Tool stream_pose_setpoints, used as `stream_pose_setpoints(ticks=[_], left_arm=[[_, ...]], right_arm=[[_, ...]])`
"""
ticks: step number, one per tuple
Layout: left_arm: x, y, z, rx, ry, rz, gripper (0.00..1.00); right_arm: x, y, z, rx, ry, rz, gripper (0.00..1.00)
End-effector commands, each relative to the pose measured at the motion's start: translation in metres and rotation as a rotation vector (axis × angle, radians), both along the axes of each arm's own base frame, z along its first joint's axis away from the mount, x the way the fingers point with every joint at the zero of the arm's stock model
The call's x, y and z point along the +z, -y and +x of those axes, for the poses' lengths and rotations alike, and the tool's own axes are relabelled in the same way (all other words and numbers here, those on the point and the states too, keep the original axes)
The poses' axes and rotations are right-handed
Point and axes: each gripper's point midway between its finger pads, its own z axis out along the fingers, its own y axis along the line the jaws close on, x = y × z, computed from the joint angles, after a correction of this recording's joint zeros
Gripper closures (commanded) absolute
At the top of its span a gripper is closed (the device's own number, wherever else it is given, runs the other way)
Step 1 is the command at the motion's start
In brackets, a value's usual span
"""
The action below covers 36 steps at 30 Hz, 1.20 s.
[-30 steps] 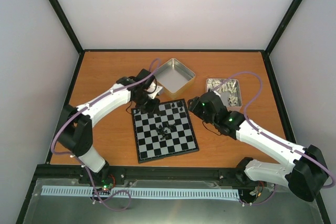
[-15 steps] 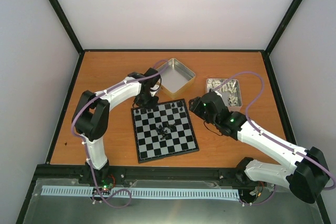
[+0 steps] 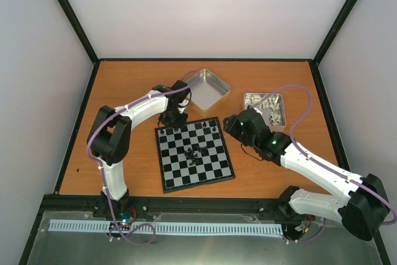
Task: Set up the chess pieces on the board
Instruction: Place the chess piece on the chessboard, then pick up the chess piece from the chessboard.
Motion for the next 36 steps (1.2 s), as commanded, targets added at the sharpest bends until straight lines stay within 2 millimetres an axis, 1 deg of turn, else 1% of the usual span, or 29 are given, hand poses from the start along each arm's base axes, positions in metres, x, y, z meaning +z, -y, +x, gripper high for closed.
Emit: stream_pose_setpoints(ticks=[1,3,5,8,11,16,18,19,22,23,25,30,33,36], left_arm=[[0.005,0.0,0.009,0.0,0.032,-0.002,0.85],[0.008,0.0,0.01,0.0,0.037,-0.007,0.79],[0.017,0.005,0.013,-0.011,0.055,-0.033,0.76],[0.038,0.008,0.021,-0.016,0.113,-0.054,0.74],[0.059,0.009,0.027,-0.015,0.173,-0.077,0.7],[0.096,0.015,0.028,-0.023,0.287,-0.173,0.61],[0.11,0.017,0.028,-0.023,0.353,-0.22,0.59],[0.122,0.018,0.028,-0.02,0.394,-0.247,0.58],[0.142,0.013,0.023,-0.013,0.505,-0.306,0.58],[0.156,0.011,0.02,-0.021,0.564,-0.335,0.58],[0.178,0.006,0.015,-0.027,0.662,-0.371,0.58],[0.225,-0.007,0.0,-0.037,0.853,-0.439,0.55],[0.242,-0.015,-0.014,-0.044,0.929,-0.475,0.52],[0.252,-0.023,-0.031,-0.038,0.988,-0.518,0.49]], right_arm=[[-0.002,0.011,0.001,-0.036,0.009,-0.021,0.43],[-0.002,0.011,0.001,-0.035,0.007,-0.021,0.43],[-0.002,0.012,0.0,-0.035,0.006,-0.018,0.43],[-0.004,0.01,0.0,-0.026,0.008,-0.012,0.43],[-0.007,0.008,-0.001,-0.015,0.002,-0.017,0.43],[-0.011,0.008,-0.003,0.011,0.0,-0.05,0.42],[-0.012,0.008,-0.004,0.028,0.004,-0.066,0.42],[-0.014,0.008,-0.005,0.038,0.004,-0.074,0.42],[-0.02,0.007,-0.008,0.076,-0.008,-0.103,0.42],[-0.022,0.006,-0.01,0.09,-0.016,-0.113,0.42],[-0.026,0.003,-0.013,0.121,-0.032,-0.125,0.42],[-0.039,-0.007,-0.02,0.192,-0.079,-0.148,0.42],[-0.044,-0.016,-0.027,0.237,-0.097,-0.169,0.42],[-0.044,-0.026,-0.036,0.276,-0.11,-0.199,0.42]])
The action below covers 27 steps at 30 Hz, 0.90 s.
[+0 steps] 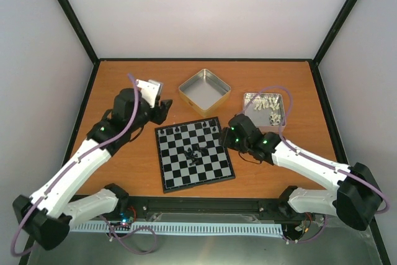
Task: Set up the chess pieces on the board
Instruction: Pick up the chess piece from the chessboard.
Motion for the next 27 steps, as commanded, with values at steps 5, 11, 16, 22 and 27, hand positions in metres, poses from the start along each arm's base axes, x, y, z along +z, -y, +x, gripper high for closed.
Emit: stream_pose_setpoints(ticks=[5,11,16,22,27], left_arm=[[0.049,-0.027,-0.035,0.031,0.245,-0.146,0.42],[0.073,-0.049,-0.06,0.068,0.422,-0.245,0.31],[0.084,-0.067,-0.068,0.145,0.466,-0.313,0.12],[0.076,-0.081,-0.064,0.245,0.408,-0.38,0.0],[0.065,-0.079,-0.06,0.251,0.386,-0.373,0.0]], right_arm=[[0.001,-0.02,-0.026,0.111,-0.029,-0.079,0.42],[0.002,-0.018,-0.039,0.149,-0.026,-0.127,0.42],[-0.002,-0.014,-0.045,0.161,-0.029,-0.175,0.42],[-0.009,-0.019,-0.042,0.175,-0.039,-0.195,0.42],[-0.023,-0.035,-0.043,0.217,-0.094,-0.215,0.47]])
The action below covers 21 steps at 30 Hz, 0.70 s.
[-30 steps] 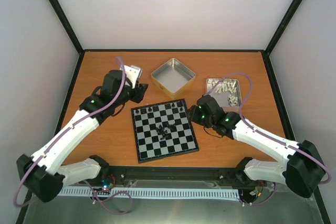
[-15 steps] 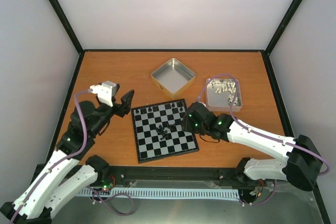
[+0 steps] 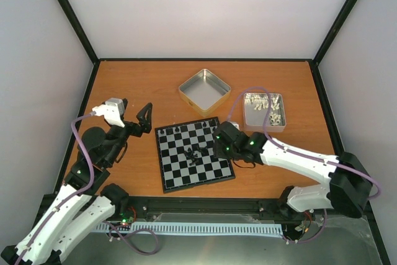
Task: Set up the chess pieces on the board
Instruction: Pick up the chess piece from the chessboard.
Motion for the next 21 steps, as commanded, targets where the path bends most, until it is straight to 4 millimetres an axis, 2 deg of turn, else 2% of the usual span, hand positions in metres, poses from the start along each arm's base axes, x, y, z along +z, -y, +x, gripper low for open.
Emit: stream_pose_setpoints(ticks=[1,13,18,21], left_arm=[[-0.001,-0.006,0.003,0.039,-0.012,-0.046,0.0],[-0.004,-0.006,0.002,0.032,-0.02,-0.042,0.0],[-0.004,-0.002,0.001,0.011,-0.016,-0.037,0.0],[-0.004,-0.002,0.001,0.009,-0.014,-0.035,0.0]], right_arm=[[-0.004,-0.018,0.001,0.05,-0.018,-0.019,0.48],[-0.023,-0.066,0.006,0.18,-0.065,-0.084,0.67],[-0.027,-0.085,0.008,0.23,-0.072,-0.073,0.67],[-0.022,-0.106,0.009,0.303,-0.054,-0.072,0.67]])
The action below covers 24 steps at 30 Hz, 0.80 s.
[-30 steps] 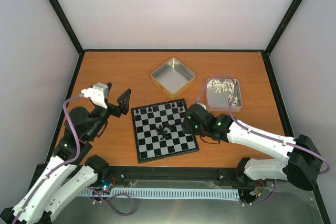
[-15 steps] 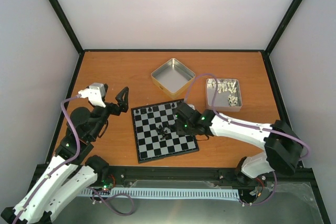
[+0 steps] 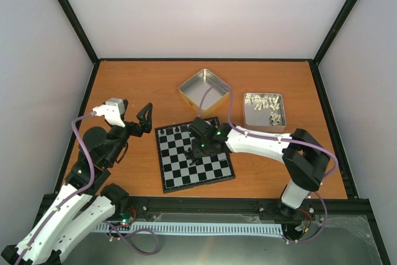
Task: Set up the chess pieces on the board
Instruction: Pick up the chess piece from the chessboard.
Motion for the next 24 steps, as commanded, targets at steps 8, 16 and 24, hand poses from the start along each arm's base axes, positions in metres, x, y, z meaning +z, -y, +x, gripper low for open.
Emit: stream_pose_setpoints(ticks=[8,16,24], left_arm=[[0.0,-0.028,0.0,0.14,-0.022,-0.036,0.0],[-0.002,-0.045,-0.005,0.221,-0.022,-0.062,0.0],[-0.004,-0.04,-0.002,0.204,-0.036,-0.047,0.0]], right_arm=[[0.01,-0.066,-0.002,0.186,0.046,-0.011,0.75],[0.003,-0.072,0.0,0.182,0.033,-0.033,0.75],[-0.004,-0.071,0.001,0.164,0.023,-0.054,0.75]])
